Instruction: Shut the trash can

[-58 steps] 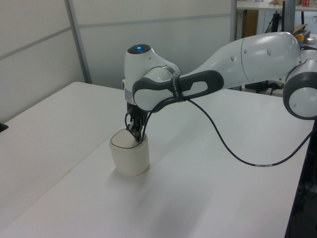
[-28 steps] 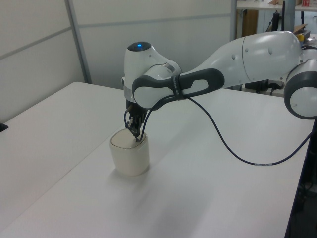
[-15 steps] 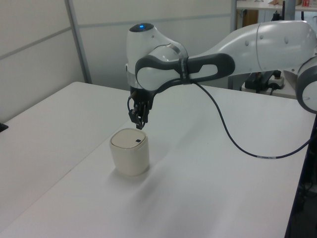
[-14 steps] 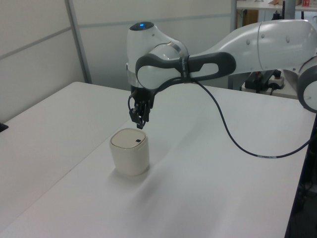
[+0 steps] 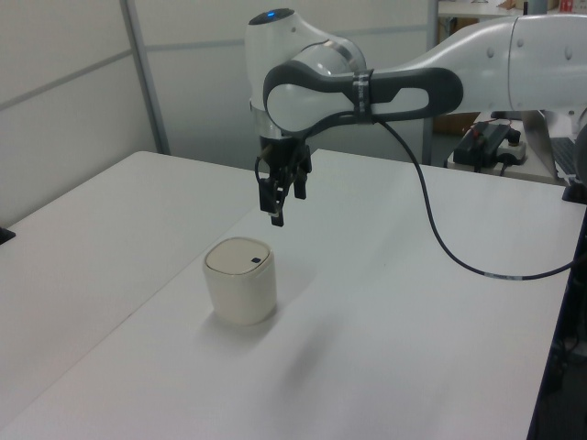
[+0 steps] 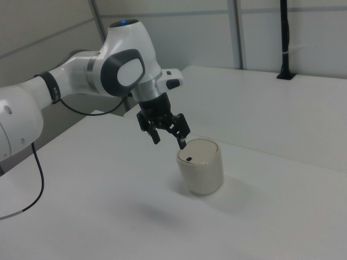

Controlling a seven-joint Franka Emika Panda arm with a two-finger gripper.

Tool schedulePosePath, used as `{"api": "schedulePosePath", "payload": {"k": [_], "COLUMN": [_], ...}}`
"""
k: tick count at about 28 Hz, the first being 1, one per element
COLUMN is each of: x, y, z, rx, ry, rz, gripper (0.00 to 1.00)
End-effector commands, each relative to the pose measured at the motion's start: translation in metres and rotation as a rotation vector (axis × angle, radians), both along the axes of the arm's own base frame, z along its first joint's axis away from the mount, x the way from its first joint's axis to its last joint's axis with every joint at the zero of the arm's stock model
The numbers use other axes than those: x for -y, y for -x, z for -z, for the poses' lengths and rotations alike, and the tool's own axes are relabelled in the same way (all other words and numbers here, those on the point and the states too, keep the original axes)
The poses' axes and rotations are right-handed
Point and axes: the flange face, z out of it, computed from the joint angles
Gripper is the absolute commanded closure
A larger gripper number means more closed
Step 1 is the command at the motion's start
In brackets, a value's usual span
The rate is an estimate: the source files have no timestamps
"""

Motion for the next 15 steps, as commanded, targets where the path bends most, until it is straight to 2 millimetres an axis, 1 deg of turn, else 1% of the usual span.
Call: {"api": "schedulePosePath", "payload": {"k": [1,15], "x": [0.0043,0.0074], "y": [0.0113,0.012], "z": [-0.0104,-0.0084], "rx": [-0.015,-0.027], "ry": [-0.009,-0.005], "rz": [0.023,0.026], "gripper": [0.0,0.0]}}
